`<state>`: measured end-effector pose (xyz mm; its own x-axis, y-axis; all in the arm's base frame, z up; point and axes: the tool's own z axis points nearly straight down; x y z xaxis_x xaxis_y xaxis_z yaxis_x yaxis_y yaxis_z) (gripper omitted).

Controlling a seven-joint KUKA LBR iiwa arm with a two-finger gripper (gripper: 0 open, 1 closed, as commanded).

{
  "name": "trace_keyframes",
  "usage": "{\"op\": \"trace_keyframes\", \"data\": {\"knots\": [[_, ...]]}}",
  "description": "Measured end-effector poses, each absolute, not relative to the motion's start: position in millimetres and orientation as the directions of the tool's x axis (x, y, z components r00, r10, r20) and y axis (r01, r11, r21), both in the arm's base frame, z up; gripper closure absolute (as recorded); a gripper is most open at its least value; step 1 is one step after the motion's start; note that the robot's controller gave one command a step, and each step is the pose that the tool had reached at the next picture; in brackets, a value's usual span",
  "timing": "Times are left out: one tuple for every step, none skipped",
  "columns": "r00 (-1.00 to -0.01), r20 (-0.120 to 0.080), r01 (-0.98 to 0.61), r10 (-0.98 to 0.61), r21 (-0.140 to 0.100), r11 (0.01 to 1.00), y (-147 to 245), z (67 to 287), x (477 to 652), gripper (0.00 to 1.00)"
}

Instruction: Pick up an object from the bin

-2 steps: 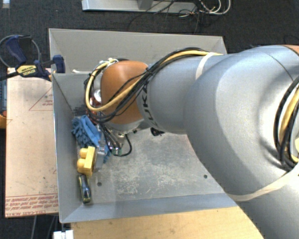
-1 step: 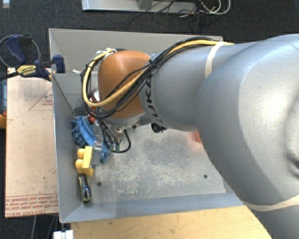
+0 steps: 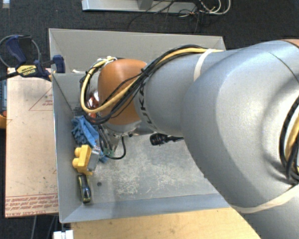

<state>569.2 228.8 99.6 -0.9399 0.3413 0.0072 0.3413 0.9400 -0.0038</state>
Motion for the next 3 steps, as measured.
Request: {"op": "trace_keyframes", "data": {"knots": [[-0.905, -0.007, 0.425, 0.425, 0.007, 0.905, 234.0, 74.1, 579.5, 0.0], [-0.851, -0.011, 0.525, 0.525, 0.011, 0.851, 229.0, 77.5, 576.6, 1.0], [-0.851, -0.012, 0.525, 0.525, 0.011, 0.851, 228.8, 77.3, 576.7, 1.0]]}}
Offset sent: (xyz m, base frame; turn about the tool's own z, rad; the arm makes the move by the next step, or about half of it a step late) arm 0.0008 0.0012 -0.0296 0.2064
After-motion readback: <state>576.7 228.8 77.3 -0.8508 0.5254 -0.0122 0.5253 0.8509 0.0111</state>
